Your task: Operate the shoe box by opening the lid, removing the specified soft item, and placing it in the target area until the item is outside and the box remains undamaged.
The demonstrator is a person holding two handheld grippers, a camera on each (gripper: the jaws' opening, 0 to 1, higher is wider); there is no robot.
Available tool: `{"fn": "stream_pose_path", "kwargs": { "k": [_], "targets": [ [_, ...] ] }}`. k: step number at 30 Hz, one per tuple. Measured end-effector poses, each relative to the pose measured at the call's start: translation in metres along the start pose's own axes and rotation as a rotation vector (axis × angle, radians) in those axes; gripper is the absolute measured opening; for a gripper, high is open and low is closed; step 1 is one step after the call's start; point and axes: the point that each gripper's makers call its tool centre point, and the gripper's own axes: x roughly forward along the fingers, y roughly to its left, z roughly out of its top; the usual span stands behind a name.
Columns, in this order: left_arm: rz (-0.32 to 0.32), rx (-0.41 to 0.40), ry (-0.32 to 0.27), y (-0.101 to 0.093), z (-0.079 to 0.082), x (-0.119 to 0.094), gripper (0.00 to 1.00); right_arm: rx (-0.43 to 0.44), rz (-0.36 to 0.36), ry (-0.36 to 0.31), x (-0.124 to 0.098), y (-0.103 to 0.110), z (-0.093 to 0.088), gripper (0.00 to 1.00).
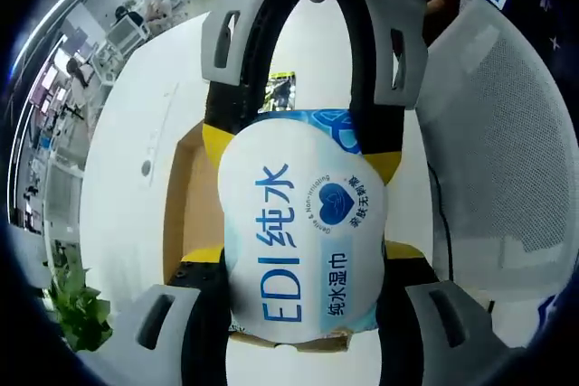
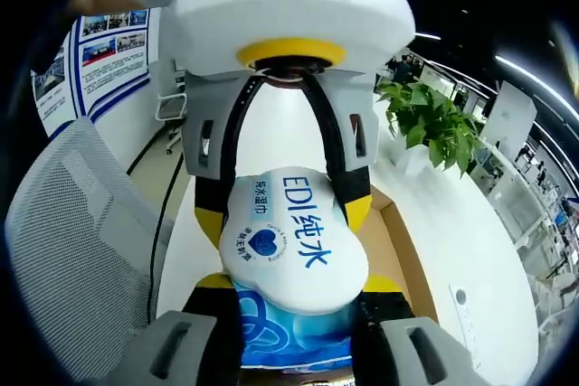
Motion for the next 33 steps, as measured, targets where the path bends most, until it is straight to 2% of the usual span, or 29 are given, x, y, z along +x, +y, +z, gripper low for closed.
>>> {"fn": "stream_pose_path", "kwargs": {
  "k": [12, 33],
  "targets": [
    [-0.026, 0.01, -0.002, -0.013, 0.029, 0.009, 0.65, 0.013, -0.003, -0.001, -0.024, 0.008, -0.019, 0.4],
    [-0.035, 0.042, -0.015, -0.012, 0.091, 0.032, 0.65, 0.029, -0.03, -0.006, -0.071, -0.002, -0.064, 0.4]
  ]
}}
